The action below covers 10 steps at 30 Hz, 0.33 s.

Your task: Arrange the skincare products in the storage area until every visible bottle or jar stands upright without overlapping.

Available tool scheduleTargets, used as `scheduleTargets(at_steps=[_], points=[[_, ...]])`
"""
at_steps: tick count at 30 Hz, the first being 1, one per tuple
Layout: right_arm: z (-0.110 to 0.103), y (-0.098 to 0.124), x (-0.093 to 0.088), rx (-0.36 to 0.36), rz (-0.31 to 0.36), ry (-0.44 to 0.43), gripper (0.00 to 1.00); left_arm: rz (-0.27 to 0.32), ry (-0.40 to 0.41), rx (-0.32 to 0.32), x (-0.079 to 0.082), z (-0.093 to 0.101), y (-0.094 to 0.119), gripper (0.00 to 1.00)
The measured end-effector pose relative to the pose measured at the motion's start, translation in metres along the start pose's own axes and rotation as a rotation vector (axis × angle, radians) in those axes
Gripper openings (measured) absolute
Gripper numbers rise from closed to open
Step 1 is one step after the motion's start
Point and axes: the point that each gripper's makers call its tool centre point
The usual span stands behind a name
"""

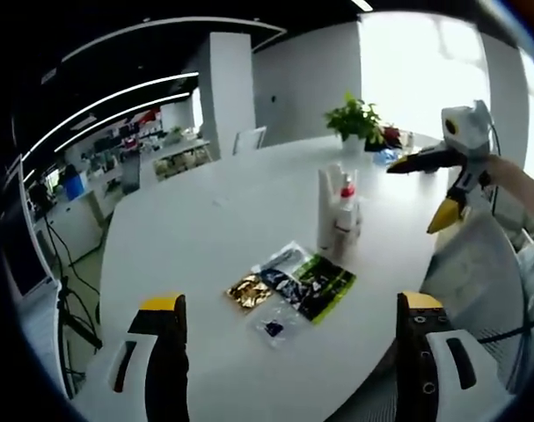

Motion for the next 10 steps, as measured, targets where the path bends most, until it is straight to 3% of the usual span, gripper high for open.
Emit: scheduleTargets(at_steps=[10], points=[[0.0,0.0015,-0.0021,-0.006,-0.001,-0.006,1.0,-0.008,-0.014,-0.021,0.0022,0.0054,-0.0034,0.97]])
Point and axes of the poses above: the point that each gripper's makers call its tool centre point, and the gripper's own axes: y roughly backward along the fingers, z roughly to its right, x roughly out of its top, and after that the axes turned 11 degrees about -z, right-handed
